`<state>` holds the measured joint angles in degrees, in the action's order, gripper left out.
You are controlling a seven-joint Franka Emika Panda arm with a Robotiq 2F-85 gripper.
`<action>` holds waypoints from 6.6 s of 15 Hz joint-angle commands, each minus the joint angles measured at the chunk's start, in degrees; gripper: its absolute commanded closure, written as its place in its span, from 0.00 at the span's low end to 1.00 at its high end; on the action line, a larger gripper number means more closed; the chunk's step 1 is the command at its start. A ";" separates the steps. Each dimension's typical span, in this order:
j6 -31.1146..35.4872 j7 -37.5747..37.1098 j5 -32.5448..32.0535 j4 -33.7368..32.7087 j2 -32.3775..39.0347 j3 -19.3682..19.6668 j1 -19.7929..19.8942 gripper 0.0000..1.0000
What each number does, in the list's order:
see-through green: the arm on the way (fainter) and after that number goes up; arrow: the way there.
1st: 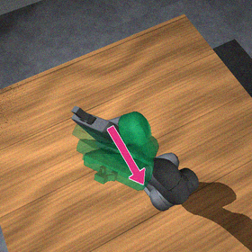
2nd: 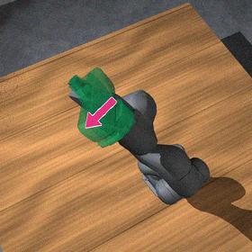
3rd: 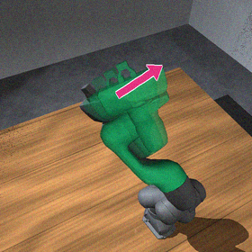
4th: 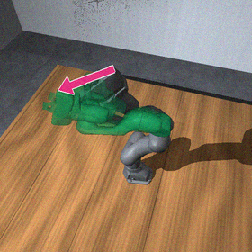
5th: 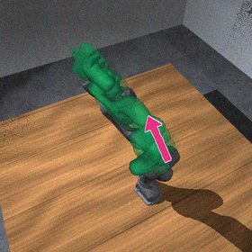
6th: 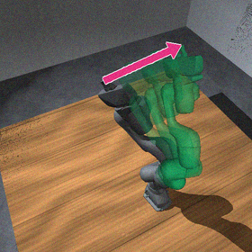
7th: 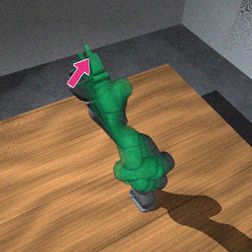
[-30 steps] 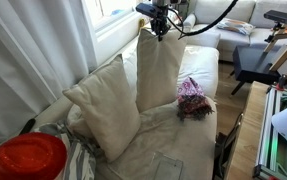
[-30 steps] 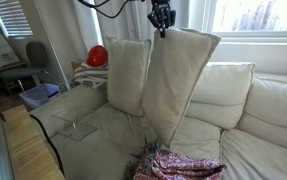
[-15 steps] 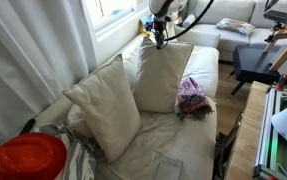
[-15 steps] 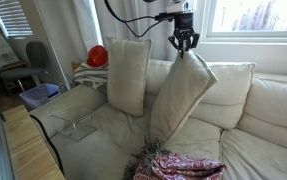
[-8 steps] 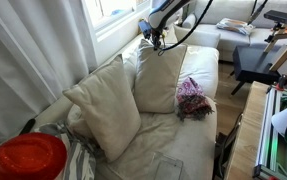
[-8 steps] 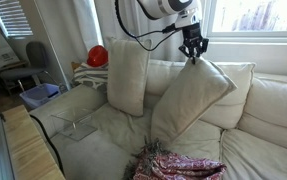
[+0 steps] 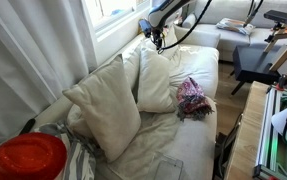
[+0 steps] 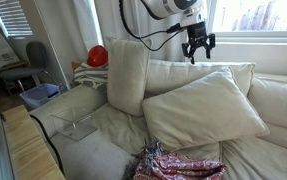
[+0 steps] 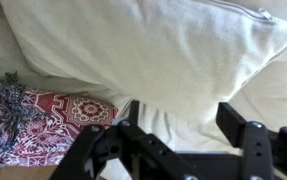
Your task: Lay the right pillow on the couch, the put the red cloth on top of it
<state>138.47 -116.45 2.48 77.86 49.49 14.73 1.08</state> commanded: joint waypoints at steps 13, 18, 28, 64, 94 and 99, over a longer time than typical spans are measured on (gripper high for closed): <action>-7.78 29.57 -0.02 0.31 0.84 -8.57 1.96 0.00; -12.58 40.24 -0.28 -1.64 4.74 -10.98 -0.24 0.00; -14.60 44.87 0.98 -2.04 7.58 -11.43 -1.32 0.00; -5.62 28.25 -0.51 1.00 12.71 2.93 -11.18 0.97; 11.44 24.41 -2.17 12.56 7.47 -0.53 -6.63 0.00; 12.20 27.48 -2.06 12.58 6.99 -0.18 -5.75 0.00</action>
<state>150.82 -89.52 -0.39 90.77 56.18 14.14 -4.35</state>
